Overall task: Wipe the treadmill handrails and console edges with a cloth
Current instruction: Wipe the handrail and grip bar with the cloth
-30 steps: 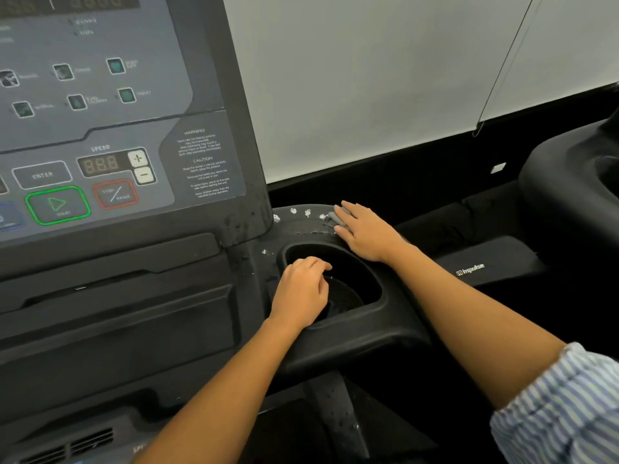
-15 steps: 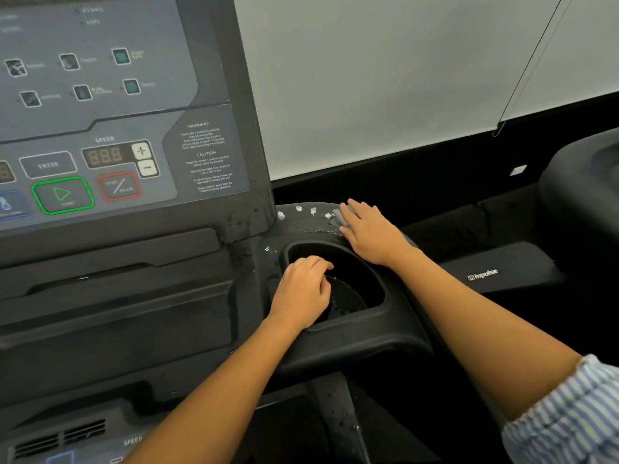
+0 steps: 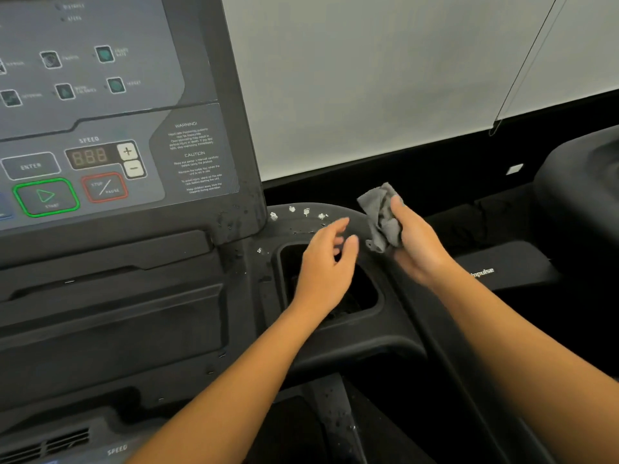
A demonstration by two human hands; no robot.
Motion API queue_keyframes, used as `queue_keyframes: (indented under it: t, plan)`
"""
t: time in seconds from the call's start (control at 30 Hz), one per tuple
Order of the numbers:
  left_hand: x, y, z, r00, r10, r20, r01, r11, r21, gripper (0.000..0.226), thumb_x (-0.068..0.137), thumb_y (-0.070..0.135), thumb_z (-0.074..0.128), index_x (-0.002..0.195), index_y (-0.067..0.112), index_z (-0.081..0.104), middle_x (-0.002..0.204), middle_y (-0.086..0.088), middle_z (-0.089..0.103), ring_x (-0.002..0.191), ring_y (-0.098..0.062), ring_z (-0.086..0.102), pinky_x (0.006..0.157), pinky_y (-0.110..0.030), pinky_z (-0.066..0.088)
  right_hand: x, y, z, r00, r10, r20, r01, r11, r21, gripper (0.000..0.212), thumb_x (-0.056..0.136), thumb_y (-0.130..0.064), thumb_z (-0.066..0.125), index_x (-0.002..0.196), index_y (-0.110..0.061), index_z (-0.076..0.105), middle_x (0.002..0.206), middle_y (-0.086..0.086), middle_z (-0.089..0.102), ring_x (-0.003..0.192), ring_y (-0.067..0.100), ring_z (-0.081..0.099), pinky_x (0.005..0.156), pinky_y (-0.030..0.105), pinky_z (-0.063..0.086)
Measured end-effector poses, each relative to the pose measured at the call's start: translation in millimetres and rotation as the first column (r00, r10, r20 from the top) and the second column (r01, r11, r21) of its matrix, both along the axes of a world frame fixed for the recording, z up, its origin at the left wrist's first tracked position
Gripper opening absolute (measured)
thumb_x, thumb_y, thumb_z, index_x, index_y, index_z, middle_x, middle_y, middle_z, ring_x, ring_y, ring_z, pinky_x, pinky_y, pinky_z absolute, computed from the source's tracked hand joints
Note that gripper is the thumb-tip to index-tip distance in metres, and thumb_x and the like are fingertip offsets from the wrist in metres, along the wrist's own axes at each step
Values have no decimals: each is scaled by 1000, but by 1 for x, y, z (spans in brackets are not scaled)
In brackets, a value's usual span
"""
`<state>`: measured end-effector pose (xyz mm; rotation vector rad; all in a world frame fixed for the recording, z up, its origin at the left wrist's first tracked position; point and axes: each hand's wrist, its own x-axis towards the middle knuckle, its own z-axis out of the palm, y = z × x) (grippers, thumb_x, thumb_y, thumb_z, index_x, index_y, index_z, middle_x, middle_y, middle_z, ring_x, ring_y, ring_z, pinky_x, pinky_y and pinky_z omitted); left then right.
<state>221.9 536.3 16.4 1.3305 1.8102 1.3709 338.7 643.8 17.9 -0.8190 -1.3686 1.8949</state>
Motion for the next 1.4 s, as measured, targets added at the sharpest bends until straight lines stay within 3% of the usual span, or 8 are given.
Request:
queue_keyframes:
  t: [0.17,0.23,0.37,0.5,0.67,0.87,1.1,1.4]
  plan:
    - [22,21,17,956,-73,285,76,997,-2,56,94,36,47,145,25,25,148,1,31,133,-10,33,106,-27,33,-9,-25,12,958,216,-189,-249,954,-169,85,86,-70,6,141,-15,39,138,9,52,128,21,49,104,35,39]
    - [17,25,17,985,-33,169,33,999,6,55,92,26,53,143,23,30,144,0,37,129,-8,37,107,-27,35,-3,-21,15,957,246,-151,-269,950,-157,91,82,-73,1,144,-15,34,142,8,47,132,18,44,108,33,33]
    - [-4,38,4,962,4,-273,-3,1000,2,44,90,12,55,133,11,47,141,-4,36,118,-3,38,90,4,25,13,3,13,996,46,79,-44,999,-32,80,89,-66,1,146,-19,28,152,0,32,142,14,21,115,34,13]
    - [-11,46,-18,849,-111,-517,21,984,-178,31,89,15,55,119,5,58,121,-7,46,105,-22,52,84,-19,37,19,21,2,921,-152,358,130,988,84,66,95,-58,9,144,-22,33,151,4,33,142,22,23,115,40,15]
    - [25,31,-19,796,-226,-562,200,974,-108,15,79,17,65,91,7,66,89,-1,46,77,-16,49,67,-24,39,1,18,-9,837,-221,500,166,974,152,59,98,-54,15,140,-20,39,143,3,42,134,22,35,108,37,23]
    - [26,24,-23,701,-242,-670,235,966,-103,13,78,14,64,88,6,65,91,-8,55,73,-24,56,68,-37,48,-16,10,-15,748,-304,590,108,933,344,61,98,-53,14,128,-14,49,126,7,55,103,14,47,91,31,30]
    - [-11,56,-12,710,-127,-692,-37,976,-217,18,86,21,55,96,8,63,100,-5,52,86,-21,54,86,-35,40,-9,8,-15,703,-310,640,43,917,397,60,99,-52,13,129,-15,48,119,5,55,96,11,42,86,31,30]
    - [22,25,-24,707,-239,-665,196,970,-140,15,82,19,61,86,7,70,91,-4,55,80,-18,53,82,-36,43,-31,23,-20,733,-346,585,21,872,489,61,100,-49,17,106,-8,61,101,10,64,97,21,58,75,28,38]
